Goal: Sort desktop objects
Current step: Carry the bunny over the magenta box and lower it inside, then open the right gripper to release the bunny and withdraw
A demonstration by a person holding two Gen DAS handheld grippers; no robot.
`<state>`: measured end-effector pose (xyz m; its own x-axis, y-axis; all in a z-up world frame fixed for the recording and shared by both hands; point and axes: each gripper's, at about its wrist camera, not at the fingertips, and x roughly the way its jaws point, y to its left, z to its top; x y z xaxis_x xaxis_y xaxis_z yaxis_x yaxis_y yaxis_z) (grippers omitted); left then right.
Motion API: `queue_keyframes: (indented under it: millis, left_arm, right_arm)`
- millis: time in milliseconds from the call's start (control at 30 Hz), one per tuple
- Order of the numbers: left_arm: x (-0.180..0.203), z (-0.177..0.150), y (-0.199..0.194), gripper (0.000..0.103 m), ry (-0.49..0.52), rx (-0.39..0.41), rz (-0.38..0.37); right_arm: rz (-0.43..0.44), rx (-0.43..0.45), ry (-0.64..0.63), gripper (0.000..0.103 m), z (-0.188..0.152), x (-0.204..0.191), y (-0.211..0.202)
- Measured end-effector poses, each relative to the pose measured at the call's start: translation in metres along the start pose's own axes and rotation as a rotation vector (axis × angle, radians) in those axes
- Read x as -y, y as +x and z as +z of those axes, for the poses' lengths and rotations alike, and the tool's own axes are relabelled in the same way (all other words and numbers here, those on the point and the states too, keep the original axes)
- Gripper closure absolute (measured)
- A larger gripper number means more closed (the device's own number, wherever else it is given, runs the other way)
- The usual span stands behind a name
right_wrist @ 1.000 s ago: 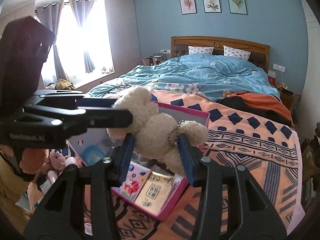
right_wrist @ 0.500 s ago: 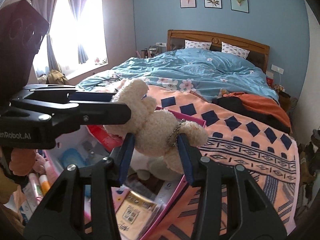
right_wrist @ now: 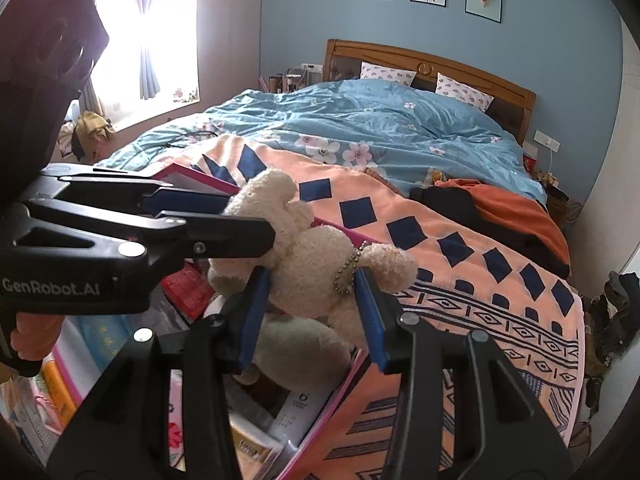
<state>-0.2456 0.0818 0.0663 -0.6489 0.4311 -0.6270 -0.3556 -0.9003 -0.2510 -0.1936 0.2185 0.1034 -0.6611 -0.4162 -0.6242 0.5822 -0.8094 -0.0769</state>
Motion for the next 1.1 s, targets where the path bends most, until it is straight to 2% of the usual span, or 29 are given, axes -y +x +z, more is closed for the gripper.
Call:
queue_keyframes:
  millis: [267,733,900,1033,1100]
  left_arm:
    - [-0.006,0.003,0.012,0.07,-0.012,-0.017,0.01]
    - [-0.011,0.003,0.026,0.07,-0.033,-0.061,0.025]
    - [-0.007,-0.001,0.024,0.043,-0.007,-0.058,0.07]
    - [-0.012,0.0,0.016,0.041,-0.028,-0.032,0.079]
    - [-0.016,-0.001,0.01,0.039,-0.04,-0.021,0.085]
  right_arm:
    - [-0.035,-0.042,-0.036,0.056,0.003,-0.005,0.016]
    - [-0.092,-0.061,-0.081,0.058,0.003,-0.011,0.024]
    - [-0.113,-0.057,-0.061,0.058,0.002,-0.01,0.024]
    - [-0.117,-0.048,-0.047,0.057,0.001,-0.01,0.021]
    - [-0.114,-0.031,-0.042,0.052,0.001,-0.011,0.014]
